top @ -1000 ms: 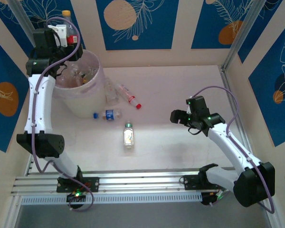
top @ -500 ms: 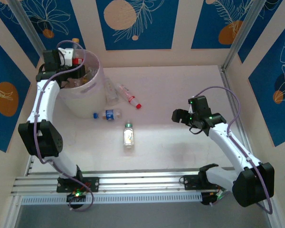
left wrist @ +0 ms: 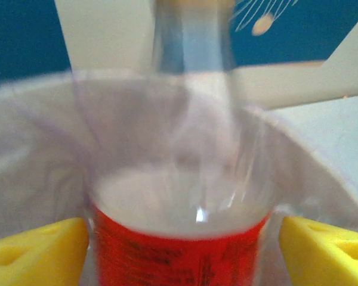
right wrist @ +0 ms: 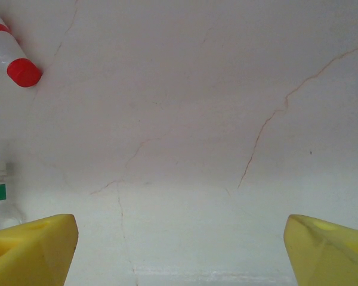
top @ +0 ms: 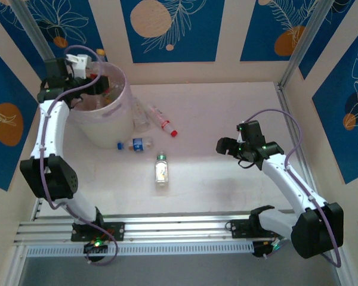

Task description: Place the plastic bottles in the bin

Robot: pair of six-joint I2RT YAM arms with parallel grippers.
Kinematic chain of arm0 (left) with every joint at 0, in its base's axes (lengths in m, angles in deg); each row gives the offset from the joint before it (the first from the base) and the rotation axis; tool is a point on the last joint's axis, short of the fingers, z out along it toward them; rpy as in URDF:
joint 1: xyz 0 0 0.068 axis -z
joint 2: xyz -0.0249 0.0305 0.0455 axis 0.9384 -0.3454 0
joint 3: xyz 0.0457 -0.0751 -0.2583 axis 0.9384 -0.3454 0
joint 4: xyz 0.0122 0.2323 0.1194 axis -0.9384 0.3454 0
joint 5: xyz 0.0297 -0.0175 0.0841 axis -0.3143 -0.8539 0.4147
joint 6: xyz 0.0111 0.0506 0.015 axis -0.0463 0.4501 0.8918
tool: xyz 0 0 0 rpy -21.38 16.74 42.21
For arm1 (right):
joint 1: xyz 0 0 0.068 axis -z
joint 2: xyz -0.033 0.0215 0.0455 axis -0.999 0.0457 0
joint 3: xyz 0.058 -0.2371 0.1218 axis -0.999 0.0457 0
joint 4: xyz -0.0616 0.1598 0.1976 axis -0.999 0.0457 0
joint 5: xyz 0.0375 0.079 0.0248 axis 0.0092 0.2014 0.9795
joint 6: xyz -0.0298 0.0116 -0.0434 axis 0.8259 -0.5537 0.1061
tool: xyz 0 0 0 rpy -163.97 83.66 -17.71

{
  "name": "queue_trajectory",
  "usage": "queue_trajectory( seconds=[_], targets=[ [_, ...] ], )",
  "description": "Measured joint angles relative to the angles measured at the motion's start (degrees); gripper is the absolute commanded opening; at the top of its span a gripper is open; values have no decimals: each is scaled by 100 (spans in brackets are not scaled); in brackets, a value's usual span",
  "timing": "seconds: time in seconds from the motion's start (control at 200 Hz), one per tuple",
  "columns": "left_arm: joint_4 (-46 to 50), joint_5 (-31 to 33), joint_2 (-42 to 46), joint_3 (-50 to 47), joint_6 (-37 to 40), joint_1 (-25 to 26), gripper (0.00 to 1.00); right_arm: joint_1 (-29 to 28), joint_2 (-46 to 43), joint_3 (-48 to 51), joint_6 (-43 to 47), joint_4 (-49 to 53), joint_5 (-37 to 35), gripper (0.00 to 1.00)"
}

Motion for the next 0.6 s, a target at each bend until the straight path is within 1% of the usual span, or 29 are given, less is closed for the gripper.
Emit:
queue_trajectory(
  seconds=[0.035,0.07,0.145,0.195,0.26,0.435,0.49,0.555,0.6],
  targets=[
    [57,-85,-7,245,-46,-42,96,4,0,0,0,-2,0,90],
    [144,-140,-35,505,-90,-74,100,7,0,0,2,-2,2,90],
    [334,-177,-162,1154,-98,-125,99,9,28,-2,20,-4,4,90],
    [417,-173,-229,1425,-105,-131,93,9,66,-2,20,0,20,90],
    [516,-155,-282,1530,-136,-131,82,9,87,-2,20,0,24,90],
    [702,-138,-481,1211,-302,-118,59,9,92,-2,20,-2,24,90],
    [769,-127,-538,1036,-337,-81,54,9,94,-2,17,-2,24,90],
    [809,-109,-568,782,-352,-35,52,9,101,-2,17,-4,24,90],
    [820,-105,-568,573,-350,-13,49,9,103,-2,17,-2,24,90]
  ],
)
